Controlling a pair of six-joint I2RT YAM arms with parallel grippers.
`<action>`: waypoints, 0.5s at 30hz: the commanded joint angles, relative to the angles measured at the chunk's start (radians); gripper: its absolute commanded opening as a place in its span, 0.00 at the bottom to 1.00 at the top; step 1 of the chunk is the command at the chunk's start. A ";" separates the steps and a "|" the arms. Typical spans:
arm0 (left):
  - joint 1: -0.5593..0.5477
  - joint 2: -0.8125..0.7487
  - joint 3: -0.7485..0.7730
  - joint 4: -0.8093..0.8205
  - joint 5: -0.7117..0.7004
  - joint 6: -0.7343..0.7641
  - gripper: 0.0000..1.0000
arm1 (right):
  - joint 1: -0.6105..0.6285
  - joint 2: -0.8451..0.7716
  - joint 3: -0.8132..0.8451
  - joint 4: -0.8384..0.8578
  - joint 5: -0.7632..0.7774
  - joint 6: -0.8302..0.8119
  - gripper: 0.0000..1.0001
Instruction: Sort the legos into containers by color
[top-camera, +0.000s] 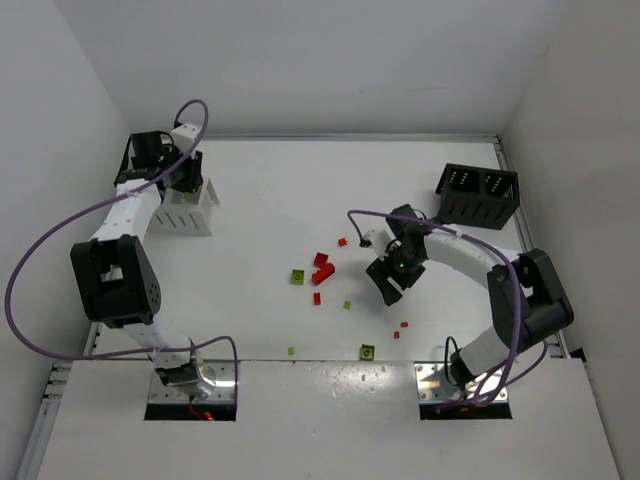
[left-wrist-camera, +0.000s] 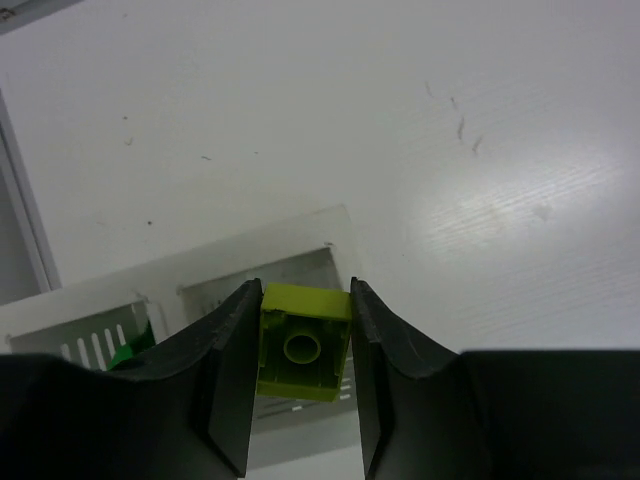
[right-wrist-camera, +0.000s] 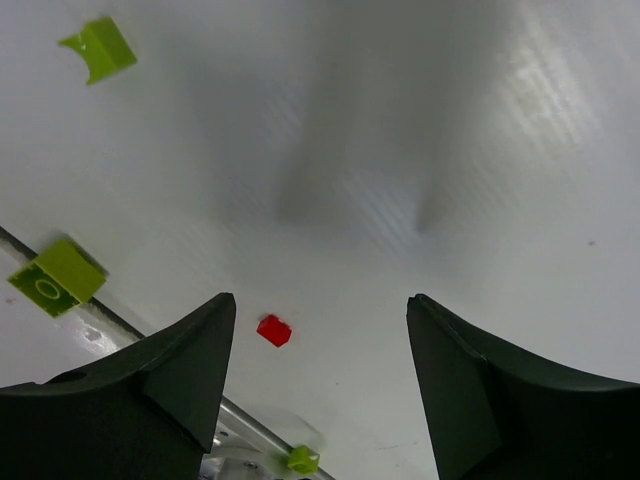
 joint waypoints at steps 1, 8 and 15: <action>0.014 0.019 0.083 0.065 0.003 -0.037 0.23 | 0.047 -0.036 -0.018 0.057 0.060 -0.029 0.70; 0.034 0.076 0.128 0.065 -0.017 -0.006 0.26 | 0.109 -0.002 0.005 0.077 0.099 -0.029 0.70; 0.046 0.085 0.079 0.074 -0.026 0.003 0.28 | 0.166 0.029 0.069 0.077 0.136 -0.029 0.71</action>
